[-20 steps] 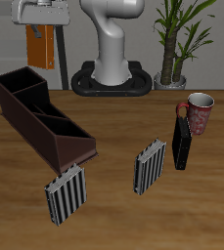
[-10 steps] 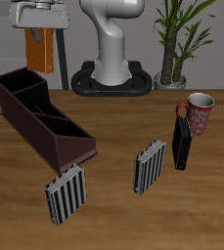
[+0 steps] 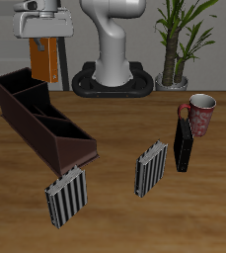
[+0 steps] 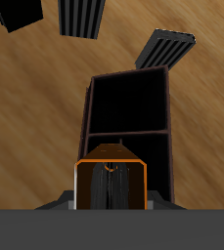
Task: Place the orange book into the right desk caddy's front compartment
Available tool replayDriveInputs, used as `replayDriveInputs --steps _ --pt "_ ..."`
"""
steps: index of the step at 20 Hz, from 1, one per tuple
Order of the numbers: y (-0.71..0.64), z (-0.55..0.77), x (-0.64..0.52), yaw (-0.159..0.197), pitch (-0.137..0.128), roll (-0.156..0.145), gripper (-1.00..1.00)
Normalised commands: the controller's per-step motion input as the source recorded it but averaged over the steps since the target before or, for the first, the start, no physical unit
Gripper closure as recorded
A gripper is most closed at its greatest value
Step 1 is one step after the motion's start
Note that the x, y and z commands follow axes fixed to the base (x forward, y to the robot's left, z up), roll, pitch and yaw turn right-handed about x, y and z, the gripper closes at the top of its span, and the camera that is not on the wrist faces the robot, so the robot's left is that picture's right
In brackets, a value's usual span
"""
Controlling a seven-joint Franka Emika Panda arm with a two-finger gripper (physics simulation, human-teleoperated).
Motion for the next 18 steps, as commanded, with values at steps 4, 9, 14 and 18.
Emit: replayDriveInputs --steps 4,9,14,18 --pt "0.04 -0.17 0.10 -0.010 0.024 0.010 1.00" --pt "0.06 -0.19 0.09 -0.019 0.028 0.015 1.00" --pt "0.02 -0.16 0.09 -0.015 0.025 0.004 1.00" --pt "0.06 -0.14 0.06 -0.011 0.011 0.014 1.00"
